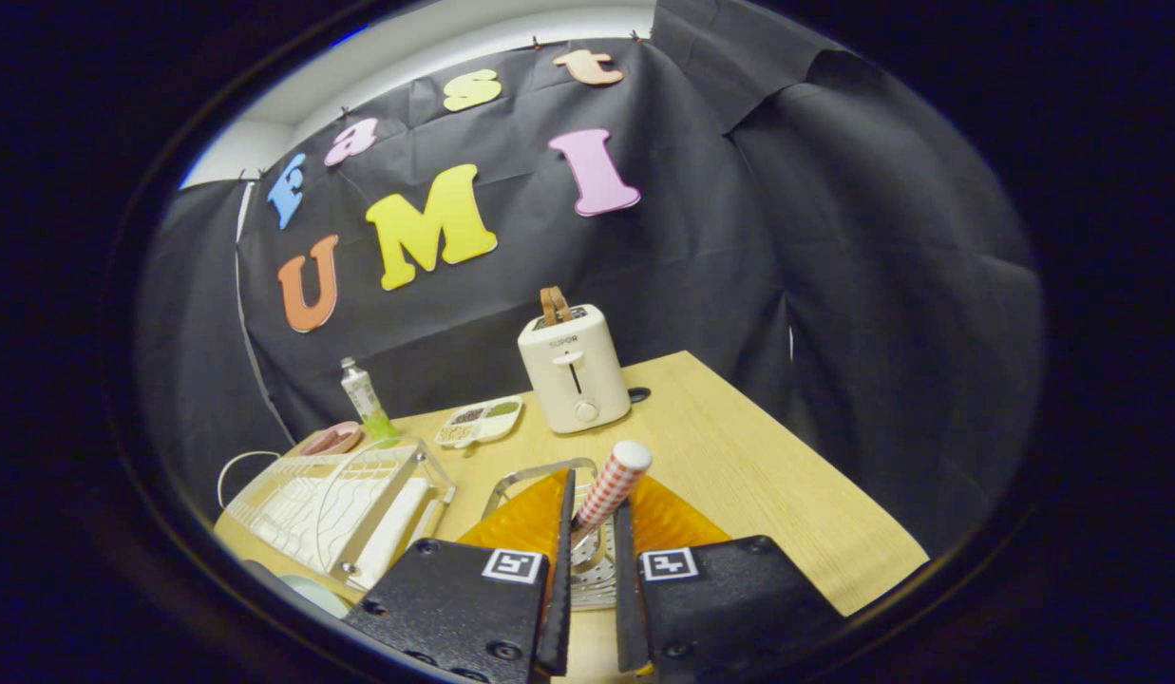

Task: Take the plate from the dish rack, then take the spoon from the basket and place it into the plate.

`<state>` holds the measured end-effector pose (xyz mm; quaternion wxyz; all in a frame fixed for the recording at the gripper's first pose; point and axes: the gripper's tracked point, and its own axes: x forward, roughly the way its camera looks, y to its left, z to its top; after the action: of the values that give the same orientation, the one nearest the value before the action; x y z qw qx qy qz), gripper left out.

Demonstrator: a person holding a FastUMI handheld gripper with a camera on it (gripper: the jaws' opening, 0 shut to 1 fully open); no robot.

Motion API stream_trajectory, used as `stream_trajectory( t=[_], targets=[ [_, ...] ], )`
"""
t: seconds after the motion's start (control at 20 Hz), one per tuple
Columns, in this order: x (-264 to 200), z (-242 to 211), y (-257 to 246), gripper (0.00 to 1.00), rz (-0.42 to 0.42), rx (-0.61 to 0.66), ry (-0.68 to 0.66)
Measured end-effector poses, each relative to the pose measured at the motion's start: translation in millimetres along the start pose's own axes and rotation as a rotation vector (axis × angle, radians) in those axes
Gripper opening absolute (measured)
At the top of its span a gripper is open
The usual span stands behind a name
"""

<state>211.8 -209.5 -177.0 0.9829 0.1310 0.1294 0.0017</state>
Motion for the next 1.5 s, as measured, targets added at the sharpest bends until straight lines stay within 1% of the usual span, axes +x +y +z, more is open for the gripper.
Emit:
stream_trajectory(
  t=[0.15, 0.25, 0.35, 0.5, 0.55, 0.7, 0.8, 0.95, 1.1, 1.3, 1.5],
  targets=[
    [3.7, -1.2, -10.7, 0.22, 0.045, 0.121, 0.016],
    [4.0, 0.2, -11.1, 0.21, 0.097, 0.210, 0.022],
    [6.4, 1.1, -13.8, 0.19, 0.103, 0.253, 0.022],
    [1.9, 6.9, -9.3, 0.16, 0.108, 0.224, 0.006],
    [0.5, 10.9, -11.3, 0.14, 0.090, 0.211, -0.007],
    [-4.8, 21.6, -10.7, 0.13, 0.061, 0.168, -0.042],
    [-8.8, 30.8, -10.9, 0.13, 0.044, 0.129, -0.070],
    [-16.8, 43.3, -15.4, 0.13, -0.006, 0.076, -0.115],
    [-25.7, 55.8, -8.4, 0.13, -0.018, 0.044, -0.166],
    [-37.0, 60.9, 0.6, 0.13, -0.043, -0.008, -0.184],
    [-58.6, 72.9, 17.1, 0.13, -0.049, -0.068, -0.216]
  ],
)
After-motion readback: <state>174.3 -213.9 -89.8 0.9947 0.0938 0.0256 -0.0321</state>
